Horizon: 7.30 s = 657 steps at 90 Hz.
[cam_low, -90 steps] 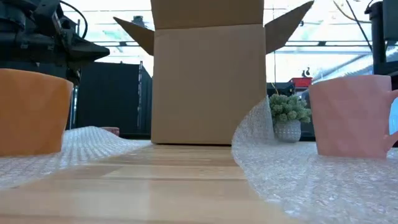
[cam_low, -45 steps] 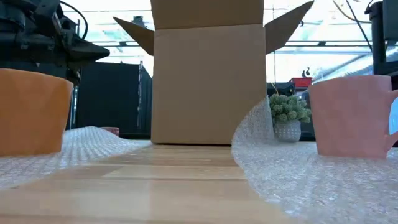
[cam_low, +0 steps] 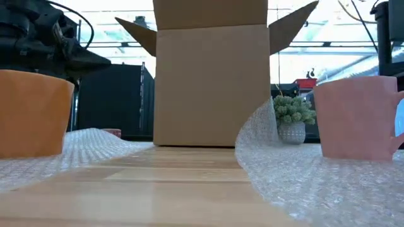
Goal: Wrap mug
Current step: Wrap the pink cup with the bubble wrap
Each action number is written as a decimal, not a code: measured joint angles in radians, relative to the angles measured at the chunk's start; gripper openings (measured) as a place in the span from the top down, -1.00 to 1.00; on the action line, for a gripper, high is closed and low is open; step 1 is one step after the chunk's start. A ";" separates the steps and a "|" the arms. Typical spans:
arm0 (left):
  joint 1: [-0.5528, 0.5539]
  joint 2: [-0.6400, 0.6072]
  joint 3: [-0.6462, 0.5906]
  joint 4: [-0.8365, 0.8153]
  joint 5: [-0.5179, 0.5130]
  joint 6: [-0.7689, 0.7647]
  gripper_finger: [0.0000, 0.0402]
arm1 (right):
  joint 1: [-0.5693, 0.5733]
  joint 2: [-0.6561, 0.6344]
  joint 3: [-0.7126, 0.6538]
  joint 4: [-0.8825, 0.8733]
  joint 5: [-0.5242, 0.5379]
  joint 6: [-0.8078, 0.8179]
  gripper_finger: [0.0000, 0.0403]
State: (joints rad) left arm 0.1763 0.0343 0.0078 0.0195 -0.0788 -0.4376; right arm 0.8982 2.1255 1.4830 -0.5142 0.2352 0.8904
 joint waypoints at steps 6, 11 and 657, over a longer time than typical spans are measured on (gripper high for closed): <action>0.000 0.000 0.000 0.000 0.000 0.000 1.00 | 0.000 0.012 0.000 -0.031 0.003 0.029 0.23; 0.000 0.000 0.000 0.000 0.000 -0.001 1.00 | -0.002 0.014 0.003 -0.049 0.003 0.050 0.23; -0.002 0.241 0.089 0.095 0.037 0.058 1.00 | -0.531 -0.609 -0.526 -0.217 -0.162 -0.210 0.77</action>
State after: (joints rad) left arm 0.1741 0.2756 0.0963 0.1146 -0.0422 -0.3794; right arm 0.3676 1.5163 0.9565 -0.7313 0.0733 0.6804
